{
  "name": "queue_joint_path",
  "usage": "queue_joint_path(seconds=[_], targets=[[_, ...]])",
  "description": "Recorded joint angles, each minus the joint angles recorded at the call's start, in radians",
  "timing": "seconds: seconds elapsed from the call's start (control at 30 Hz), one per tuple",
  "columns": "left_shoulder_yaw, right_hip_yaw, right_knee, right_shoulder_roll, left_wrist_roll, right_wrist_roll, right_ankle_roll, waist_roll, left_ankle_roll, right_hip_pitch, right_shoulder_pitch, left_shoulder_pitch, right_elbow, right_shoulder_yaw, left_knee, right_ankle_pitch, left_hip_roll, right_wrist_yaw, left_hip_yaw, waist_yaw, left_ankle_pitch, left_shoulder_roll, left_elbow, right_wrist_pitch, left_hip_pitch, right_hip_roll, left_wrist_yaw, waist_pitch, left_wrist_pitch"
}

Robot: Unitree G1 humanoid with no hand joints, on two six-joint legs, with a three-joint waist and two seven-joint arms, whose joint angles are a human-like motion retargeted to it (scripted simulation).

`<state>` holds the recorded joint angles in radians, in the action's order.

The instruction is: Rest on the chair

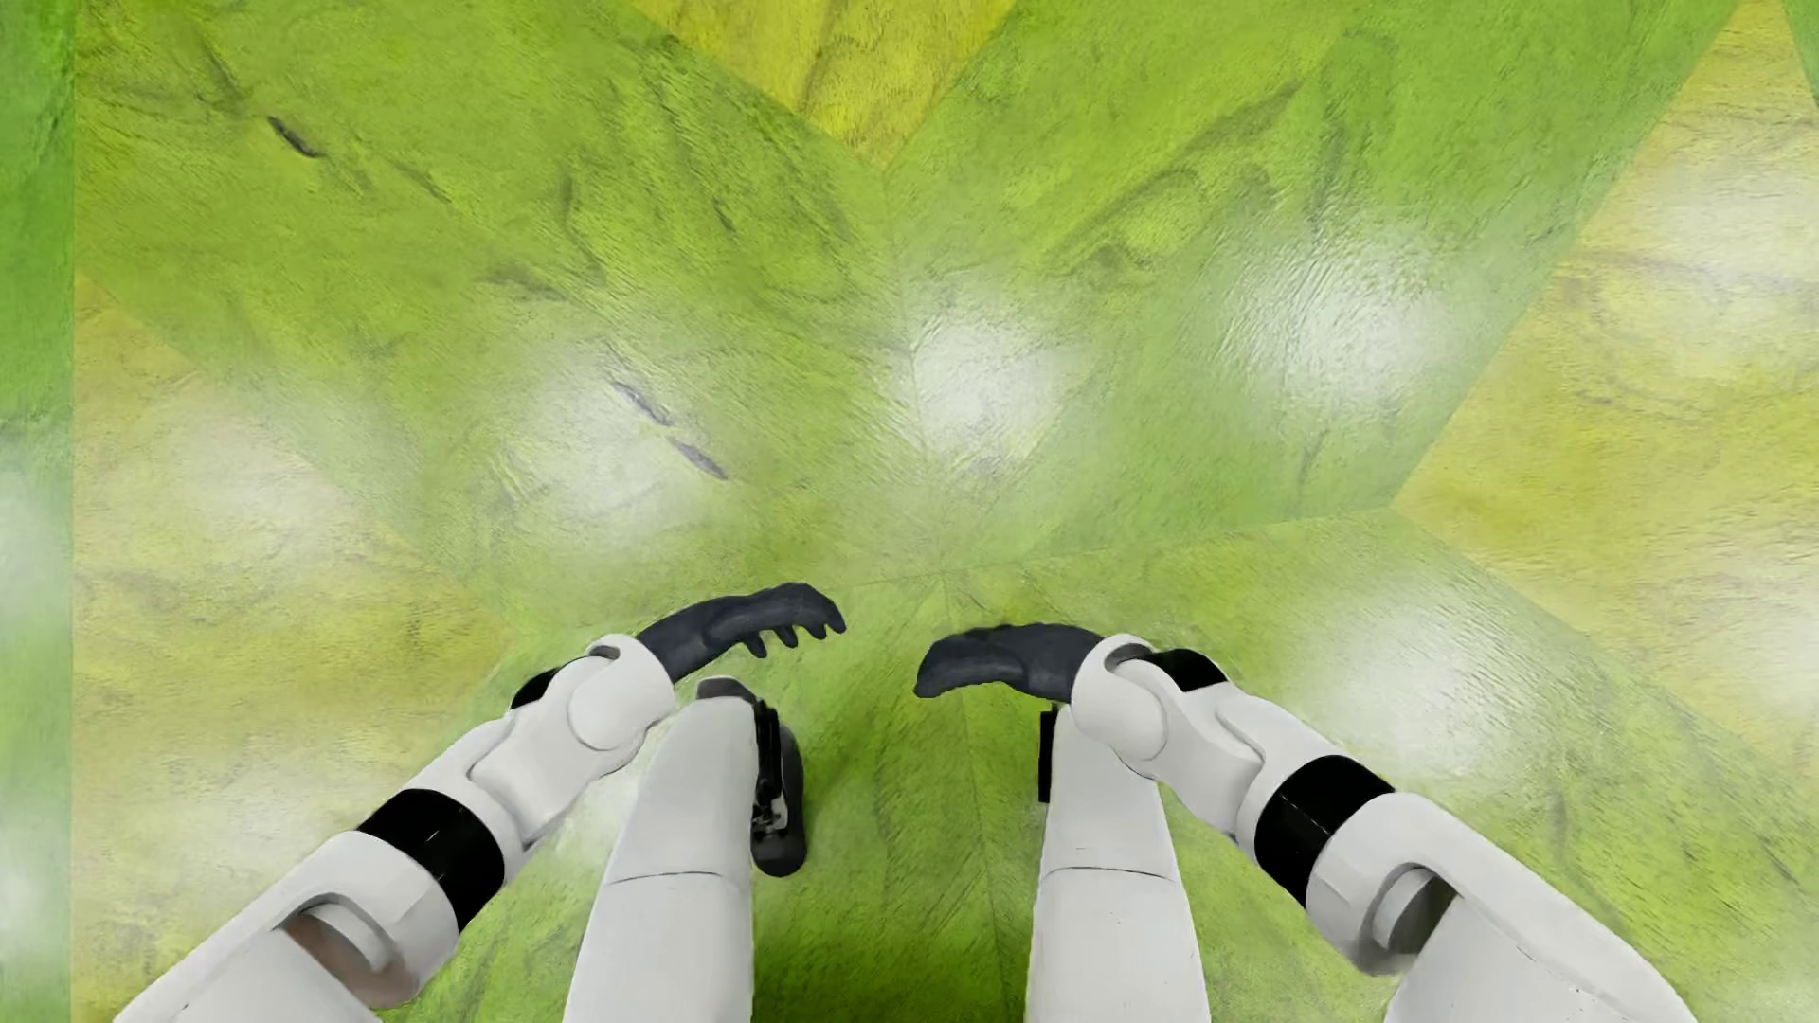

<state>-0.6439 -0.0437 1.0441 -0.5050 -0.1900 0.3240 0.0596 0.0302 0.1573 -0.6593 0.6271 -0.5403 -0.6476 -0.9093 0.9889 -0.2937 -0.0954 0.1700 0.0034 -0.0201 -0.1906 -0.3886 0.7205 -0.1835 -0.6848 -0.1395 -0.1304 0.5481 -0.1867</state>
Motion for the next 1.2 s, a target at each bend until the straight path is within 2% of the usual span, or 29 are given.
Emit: queue_joint_path(seconds=[0.1, 0.17, 0.2, 0.33, 0.47, 0.57, 0.63, 0.7, 0.8, 0.9, 0.93, 0.97, 1.03, 1.07, 1.1, 1.13, 1.17, 1.2], targets=[[-0.095, -0.048, 0.202, -0.083, 0.011, 0.042, 0.02, -0.004, 0.021, -0.199, 0.222, -0.138, 0.169, -0.186, 0.213, -0.047, -0.021, -0.026, -0.033, 0.003, -0.046, -0.143, -0.222, -0.082, -0.206, 0.0, -0.009, 0.104, -0.059], [-0.169, -0.078, 0.336, -0.145, 0.061, 0.016, 0.038, -0.007, 0.034, -0.322, 0.363, -0.255, 0.292, -0.3, 0.346, -0.081, -0.02, -0.053, -0.053, 0.008, -0.074, -0.234, -0.366, -0.079, -0.332, -0.016, 0.001, 0.165, -0.053], [-0.205, -0.094, 0.4, -0.185, 0.094, -0.014, 0.05, -0.004, 0.042, -0.374, 0.419, -0.31, 0.359, -0.349, 0.412, -0.102, -0.021, -0.145, -0.063, 0.011, -0.091, -0.276, -0.426, -0.07, -0.389, -0.024, 0.047, 0.195, -0.058], [-0.275, -0.146, 0.633, -0.369, 0.231, -0.128, 0.079, -0.008, 0.081, -0.583, 0.616, -0.433, 0.644, -0.508, 0.651, -0.146, -0.043, -0.389, -0.101, 0.014, -0.13, -0.475, -0.706, -0.057, -0.609, -0.03, 0.215, 0.271, -0.09], [-0.249, -0.185, 0.808, -0.493, 0.294, -0.166, 0.112, -0.017, 0.106, -0.735, 0.705, -0.436, 0.825, -0.563, 0.838, -0.159, -0.065, -0.549, -0.148, 0.014, -0.138, -0.614, -0.926, -0.075, -0.779, -0.025, 0.359, 0.324, -0.143], [-0.189, -0.203, 0.899, -0.561, 0.306, -0.164, 0.122, -0.022, 0.109, -0.8, 0.689, -0.389, 0.901, -0.54, 0.934, -0.142, -0.068, -0.615, -0.174, 0.017, -0.127, -0.659, -1.023, -0.086, -0.851, -0.018, 0.411, 0.349, -0.165], [-0.145, -0.213, 0.942, -0.577, 0.302, -0.157, 0.128, -0.023, 0.109, -0.814, 0.641, -0.34, 0.914, -0.494, 0.979, -0.119, -0.071, -0.625, -0.184, 0.016, -0.111, -0.664, -1.044, -0.083, -0.865, -0.015, 0.423, 0.351, -0.169], [-0.103, -0.214, 0.947, -0.566, 0.285, -0.14, 0.127, -0.021, 0.101, -0.783, 0.552, -0.282, 0.879, -0.41, 0.973, -0.093, -0.069, -0.603, -0.177, 0.014, -0.049, -0.636, -1.015, -0.078, -0.83, -0.023, 0.406, 0.344, -0.159], [-0.02, -0.211, 0.932, -0.493, 0.229, -0.103, 0.115, -0.025, 0.094, -0.71, 0.36, -0.169, 0.773, -0.233, 0.952, -0.051, -0.066, -0.493, -0.167, 0.016, -0.014, -0.532, -0.9, -0.066, -0.747, -0.024, 0.308, 0.302, -0.122], [0.113, -0.205, 0.946, -0.353, 0.14, -0.042, 0.098, -0.011, 0.071, -0.595, 0.151, -0.005, 0.604, -0.024, 0.967, -0.056, -0.061, -0.348, -0.158, 0.016, -0.011, -0.361, -0.737, -0.064, -0.642, -0.028, 0.225, 0.242, -0.095], [0.162, -0.2, 0.947, -0.294, 0.108, -0.02, 0.094, -0.01, 0.069, -0.56, 0.072, 0.054, 0.537, 0.061, 0.967, -0.059, -0.061, -0.311, -0.156, 0.016, -0.01, -0.292, -0.675, -0.069, -0.609, -0.031, 0.221, 0.217, -0.094], [0.211, -0.196, 0.946, -0.239, 0.099, -0.012, 0.092, -0.01, 0.065, -0.532, -0.008, 0.111, 0.476, 0.146, 0.964, -0.059, -0.058, -0.307, -0.154, 0.016, -0.007, -0.23, -0.616, -0.059, -0.583, -0.036, 0.243, 0.193, -0.086], [0.307, -0.19, 0.937, -0.147, 0.127, -0.044, 0.087, -0.013, 0.059, -0.494, -0.151, 0.203, 0.373, 0.298, 0.952, -0.053, -0.053, -0.404, -0.152, 0.017, -0.001, -0.122, -0.499, -0.027, -0.542, -0.035, 0.33, 0.155, -0.084], [0.345, -0.187, 0.931, -0.109, 0.144, -0.077, 0.083, -0.014, 0.054, -0.478, -0.212, 0.24, 0.326, 0.361, 0.946, -0.048, -0.047, -0.458, -0.15, 0.019, 0.003, -0.075, -0.442, -0.004, -0.525, -0.035, 0.382, 0.144, -0.073], [0.371, -0.186, 0.927, -0.071, 0.184, -0.123, 0.082, -0.011, 0.045, -0.465, -0.265, 0.273, 0.27, 0.413, 0.942, -0.043, -0.04, -0.508, -0.149, 0.02, 0.006, -0.032, -0.368, 0.022, -0.51, -0.036, 0.436, 0.131, -0.064], [0.392, -0.185, 0.922, -0.033, 0.223, -0.17, 0.084, -0.007, 0.038, -0.449, -0.304, 0.302, 0.198, 0.456, 0.939, -0.037, -0.034, -0.525, -0.15, 0.022, 0.011, 0.004, -0.283, 0.052, -0.494, -0.036, 0.462, 0.122, -0.046], [0.409, -0.176, 0.92, 0.002, 0.245, -0.226, 0.073, -0.007, 0.028, -0.433, -0.33, 0.325, 0.103, 0.497, 0.935, -0.033, -0.023, -0.507, -0.144, 0.019, 0.012, 0.03, -0.182, 0.08, -0.473, -0.039, 0.447, 0.114, -0.016], [0.42, -0.175, 0.915, 0.031, 0.253, -0.283, 0.079, -0.003, 0.018, -0.416, -0.339, 0.339, -0.011, 0.526, 0.933, -0.029, -0.02, -0.455, -0.143, 0.02, 0.013, 0.044, -0.063, 0.114, -0.457, -0.037, 0.388, 0.107, 0.026]])
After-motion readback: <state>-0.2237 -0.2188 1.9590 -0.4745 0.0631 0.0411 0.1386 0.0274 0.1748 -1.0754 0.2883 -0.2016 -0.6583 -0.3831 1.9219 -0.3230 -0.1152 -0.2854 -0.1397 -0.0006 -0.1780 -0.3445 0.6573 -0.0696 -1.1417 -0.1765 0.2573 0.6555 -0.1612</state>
